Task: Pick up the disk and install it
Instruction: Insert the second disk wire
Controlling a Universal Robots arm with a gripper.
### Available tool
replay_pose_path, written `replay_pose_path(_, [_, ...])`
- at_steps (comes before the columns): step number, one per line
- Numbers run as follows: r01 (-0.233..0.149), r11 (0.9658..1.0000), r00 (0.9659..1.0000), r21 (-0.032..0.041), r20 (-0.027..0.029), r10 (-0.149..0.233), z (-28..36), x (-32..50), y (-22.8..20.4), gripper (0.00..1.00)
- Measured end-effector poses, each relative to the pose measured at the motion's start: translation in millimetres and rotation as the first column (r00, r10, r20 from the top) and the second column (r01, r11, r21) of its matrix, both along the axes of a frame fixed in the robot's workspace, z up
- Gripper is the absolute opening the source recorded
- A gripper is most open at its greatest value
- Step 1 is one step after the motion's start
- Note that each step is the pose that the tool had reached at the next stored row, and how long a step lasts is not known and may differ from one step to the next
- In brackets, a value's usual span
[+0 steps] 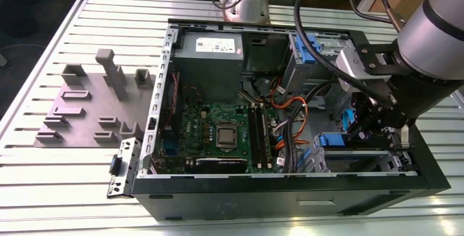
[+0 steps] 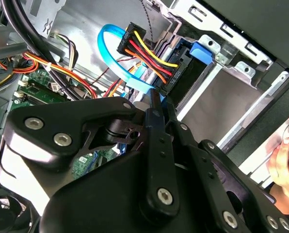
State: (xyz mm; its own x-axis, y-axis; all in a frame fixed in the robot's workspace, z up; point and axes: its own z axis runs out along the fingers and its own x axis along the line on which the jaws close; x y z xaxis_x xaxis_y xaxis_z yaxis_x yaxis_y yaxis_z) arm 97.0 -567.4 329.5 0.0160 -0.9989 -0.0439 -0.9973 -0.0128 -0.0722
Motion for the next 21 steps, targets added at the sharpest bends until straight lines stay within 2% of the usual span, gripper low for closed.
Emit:
replay_pose_path(8, [0.000, 1.0000, 1.0000, 0.0002, 0.0000, 0.000, -0.4, 0.0, 0.0, 0.17])
replay_pose_path(9, [0.000, 1.0000, 1.0000, 0.0001, 0.0000, 0.000, -0.3, 0.0, 0.0, 0.24])
replay_pose_path(11, [0.000, 1.0000, 1.0000, 0.0003, 0.0000, 0.000, -0.3, 0.0, 0.0, 0.24])
replay_pose_path(21, [0.000, 1.0000, 1.0000, 0.0003, 0.0000, 0.000, 6.6, 0.0, 0.2, 0.24])
